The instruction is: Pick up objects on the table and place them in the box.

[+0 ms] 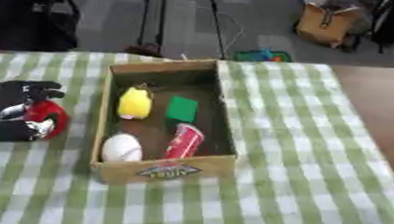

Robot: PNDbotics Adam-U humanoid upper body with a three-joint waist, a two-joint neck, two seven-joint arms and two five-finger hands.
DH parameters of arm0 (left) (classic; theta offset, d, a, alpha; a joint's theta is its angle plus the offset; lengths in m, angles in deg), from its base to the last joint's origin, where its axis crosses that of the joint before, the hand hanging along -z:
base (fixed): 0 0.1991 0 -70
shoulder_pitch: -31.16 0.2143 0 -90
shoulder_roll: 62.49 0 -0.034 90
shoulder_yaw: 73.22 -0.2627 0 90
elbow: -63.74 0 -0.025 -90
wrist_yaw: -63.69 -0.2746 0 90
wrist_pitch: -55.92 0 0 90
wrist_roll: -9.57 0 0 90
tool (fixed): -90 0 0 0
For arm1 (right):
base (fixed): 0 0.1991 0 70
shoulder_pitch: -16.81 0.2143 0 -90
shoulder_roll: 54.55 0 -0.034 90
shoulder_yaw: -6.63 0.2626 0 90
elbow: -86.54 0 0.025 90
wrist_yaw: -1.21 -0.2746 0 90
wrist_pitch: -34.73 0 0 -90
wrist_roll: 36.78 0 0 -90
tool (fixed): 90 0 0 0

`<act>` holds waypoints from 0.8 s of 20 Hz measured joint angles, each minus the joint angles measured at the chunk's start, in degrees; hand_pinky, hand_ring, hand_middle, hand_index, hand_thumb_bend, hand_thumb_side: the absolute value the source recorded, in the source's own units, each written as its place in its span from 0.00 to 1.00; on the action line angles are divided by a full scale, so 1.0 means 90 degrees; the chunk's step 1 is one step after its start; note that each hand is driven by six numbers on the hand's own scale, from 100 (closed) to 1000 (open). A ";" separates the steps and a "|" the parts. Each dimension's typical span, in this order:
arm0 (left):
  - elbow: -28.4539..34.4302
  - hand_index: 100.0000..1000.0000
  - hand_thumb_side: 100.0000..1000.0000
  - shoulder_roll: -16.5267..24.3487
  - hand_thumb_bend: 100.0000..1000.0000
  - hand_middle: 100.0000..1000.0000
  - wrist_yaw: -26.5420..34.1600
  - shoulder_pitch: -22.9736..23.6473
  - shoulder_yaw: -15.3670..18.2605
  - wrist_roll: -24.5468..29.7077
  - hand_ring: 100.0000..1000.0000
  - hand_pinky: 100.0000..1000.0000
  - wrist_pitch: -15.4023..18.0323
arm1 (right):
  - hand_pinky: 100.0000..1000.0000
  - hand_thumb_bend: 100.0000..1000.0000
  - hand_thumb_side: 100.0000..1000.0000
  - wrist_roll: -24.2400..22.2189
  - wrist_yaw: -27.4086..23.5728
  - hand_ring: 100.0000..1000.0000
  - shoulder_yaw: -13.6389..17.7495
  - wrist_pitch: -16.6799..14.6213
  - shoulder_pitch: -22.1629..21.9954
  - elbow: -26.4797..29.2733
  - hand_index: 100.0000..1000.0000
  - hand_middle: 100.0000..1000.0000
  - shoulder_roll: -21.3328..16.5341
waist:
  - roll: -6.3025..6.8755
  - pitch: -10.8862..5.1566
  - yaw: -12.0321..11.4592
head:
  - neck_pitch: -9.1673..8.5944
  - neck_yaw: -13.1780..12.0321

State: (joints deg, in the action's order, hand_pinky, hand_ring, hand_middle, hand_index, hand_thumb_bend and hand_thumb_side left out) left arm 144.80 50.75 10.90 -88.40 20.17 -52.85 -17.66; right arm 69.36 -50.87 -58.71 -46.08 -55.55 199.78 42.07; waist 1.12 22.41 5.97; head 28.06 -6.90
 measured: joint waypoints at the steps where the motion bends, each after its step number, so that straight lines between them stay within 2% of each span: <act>1: -0.0057 1.00 1.00 0.0000 0.00 1.00 0.0005 -0.0012 0.0000 -0.0025 1.00 1.00 0.0025 | 0.62 0.00 0.30 -0.0002 0.0000 0.65 0.0000 0.0002 0.0000 0.0000 0.57 0.47 0.0000 | -0.0001 0.0004 0.0001 | -0.0001 0.0000; 16: -0.0794 1.00 1.00 0.0000 0.00 1.00 0.0872 -0.0167 0.0003 0.0431 1.00 1.00 0.0047 | 0.63 0.00 0.31 -0.0027 0.0013 0.66 0.0000 0.0022 0.0004 0.0000 0.55 0.47 0.0000 | 0.0000 0.0033 0.0049 | -0.0053 -0.0030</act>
State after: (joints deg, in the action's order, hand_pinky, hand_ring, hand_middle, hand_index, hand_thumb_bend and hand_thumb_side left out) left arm 137.65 50.75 18.75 -89.90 20.19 -48.98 -17.24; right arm 69.12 -50.75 -58.72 -45.88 -55.51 199.78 42.08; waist 1.12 22.71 6.41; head 27.58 -7.17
